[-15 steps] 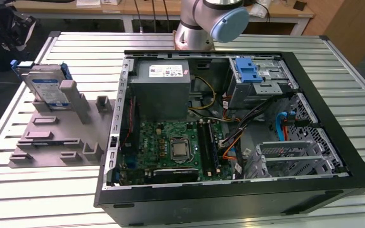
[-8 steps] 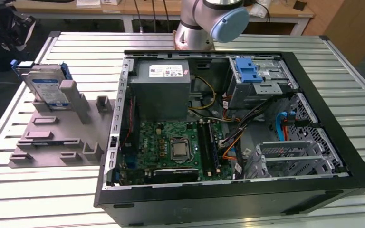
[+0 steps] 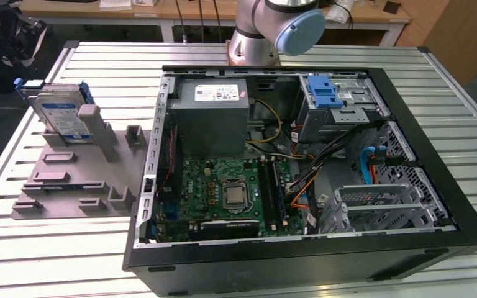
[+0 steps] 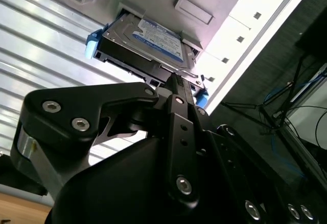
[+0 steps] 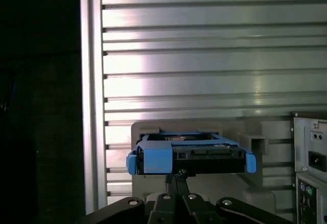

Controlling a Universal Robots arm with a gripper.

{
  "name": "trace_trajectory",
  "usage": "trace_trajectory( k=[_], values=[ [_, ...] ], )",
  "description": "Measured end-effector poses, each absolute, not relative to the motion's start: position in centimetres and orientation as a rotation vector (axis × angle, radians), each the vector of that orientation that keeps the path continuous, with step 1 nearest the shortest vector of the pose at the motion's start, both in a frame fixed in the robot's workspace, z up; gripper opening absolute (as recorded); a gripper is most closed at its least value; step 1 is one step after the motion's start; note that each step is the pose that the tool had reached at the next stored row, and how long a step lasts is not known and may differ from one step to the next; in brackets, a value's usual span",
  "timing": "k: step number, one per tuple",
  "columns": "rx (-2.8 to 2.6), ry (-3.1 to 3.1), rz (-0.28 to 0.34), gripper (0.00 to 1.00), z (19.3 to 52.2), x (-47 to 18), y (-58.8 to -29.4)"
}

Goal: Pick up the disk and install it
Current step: 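Pick up the disk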

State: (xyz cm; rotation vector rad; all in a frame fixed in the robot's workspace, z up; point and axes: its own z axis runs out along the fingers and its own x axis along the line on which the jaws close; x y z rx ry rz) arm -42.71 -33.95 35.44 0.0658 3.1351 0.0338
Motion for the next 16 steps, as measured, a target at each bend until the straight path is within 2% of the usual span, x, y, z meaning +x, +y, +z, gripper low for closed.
trace_trajectory(
  k=[16],
  values=[
    [-0.062,3.136,0.034,0.11,35.44,-42.72,-33.95]
  ],
)
